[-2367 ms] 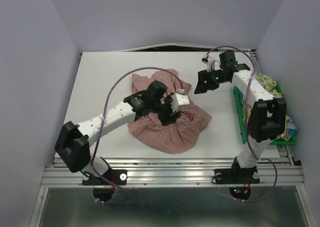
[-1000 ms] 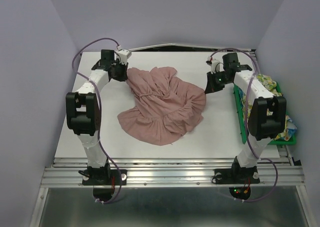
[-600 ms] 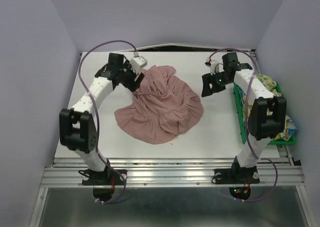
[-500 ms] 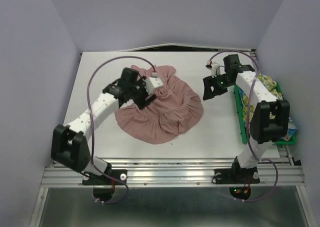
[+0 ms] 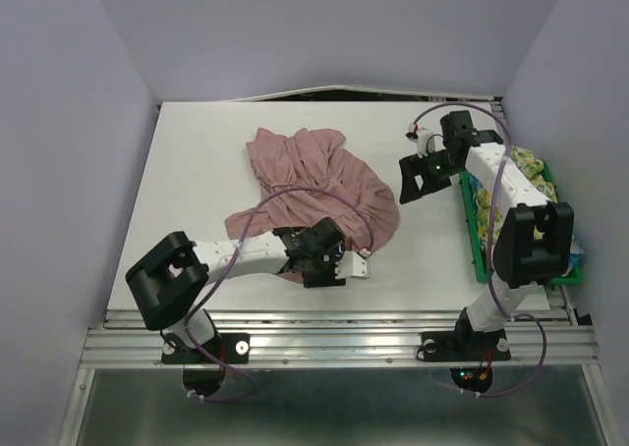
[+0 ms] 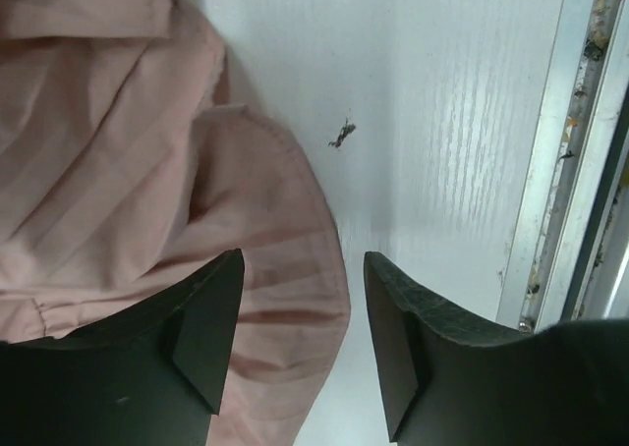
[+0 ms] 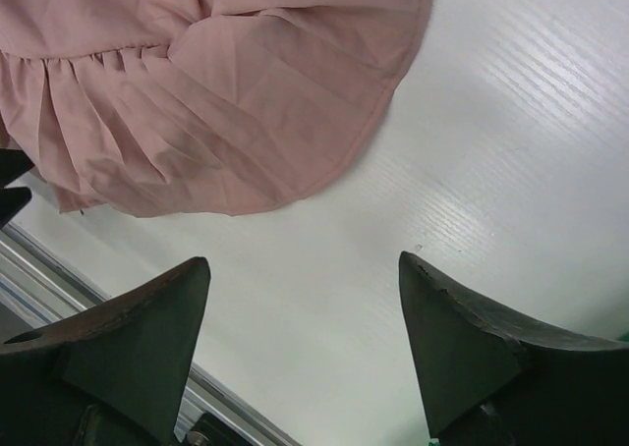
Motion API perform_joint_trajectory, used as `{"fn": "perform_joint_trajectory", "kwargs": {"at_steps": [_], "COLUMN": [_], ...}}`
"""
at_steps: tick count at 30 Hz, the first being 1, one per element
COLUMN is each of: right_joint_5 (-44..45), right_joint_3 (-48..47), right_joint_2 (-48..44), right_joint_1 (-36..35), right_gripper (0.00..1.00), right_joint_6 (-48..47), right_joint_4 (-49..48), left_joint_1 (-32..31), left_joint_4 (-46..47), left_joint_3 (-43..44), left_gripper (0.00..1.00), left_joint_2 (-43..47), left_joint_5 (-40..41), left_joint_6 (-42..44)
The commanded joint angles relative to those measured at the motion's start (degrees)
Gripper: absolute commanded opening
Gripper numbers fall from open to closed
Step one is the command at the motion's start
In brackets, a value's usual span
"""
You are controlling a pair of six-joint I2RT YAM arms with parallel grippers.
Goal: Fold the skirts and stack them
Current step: Flatten the skirt out
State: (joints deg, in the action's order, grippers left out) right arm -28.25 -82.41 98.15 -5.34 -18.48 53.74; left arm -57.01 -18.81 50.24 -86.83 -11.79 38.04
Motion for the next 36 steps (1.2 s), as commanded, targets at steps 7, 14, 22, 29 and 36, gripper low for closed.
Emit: {"fn": "perform_joint_trajectory", "kwargs": {"at_steps": [7,14,22,29,36], "right_joint_5": [2.58,2.41,0.92,-0.66,-0.93], "right_joint_3": [-2.58,-4.25,-5.65,-7.41,-2.67], "right_joint_2": [-1.56,-0.59,2.04,2.66,0.73], "right_joint_1": [-0.37,-0.37,-0.37,-0.37,-0.37], "right_gripper": [0.83,0.82,0.82,0.82,0.84], "right_joint_6": [-0.15,0.2,0.73,-1.47,-3.76], "right_joint_4": [0.76,0.58,0.05,2.16,2.78], "left_joint_1": [-1.35,9.0,34.66,42.24,32.6], "left_joint_4": [5.27,-3.15,-4.48,-8.16,-14.86], "left_joint_3": [1.26,13.54,42.37,57.68,31.54], "left_gripper": [0.0,0.0,0.0,0.01,0.78], "left_joint_2": [-5.29,2.18,-13.78,-32.0,-9.18], "left_joint_5": [4.15,-8.03,-12.38,-12.96,-21.35], "left_joint_6": [-2.53,-3.32,-7.98,-11.42,9.49]}}
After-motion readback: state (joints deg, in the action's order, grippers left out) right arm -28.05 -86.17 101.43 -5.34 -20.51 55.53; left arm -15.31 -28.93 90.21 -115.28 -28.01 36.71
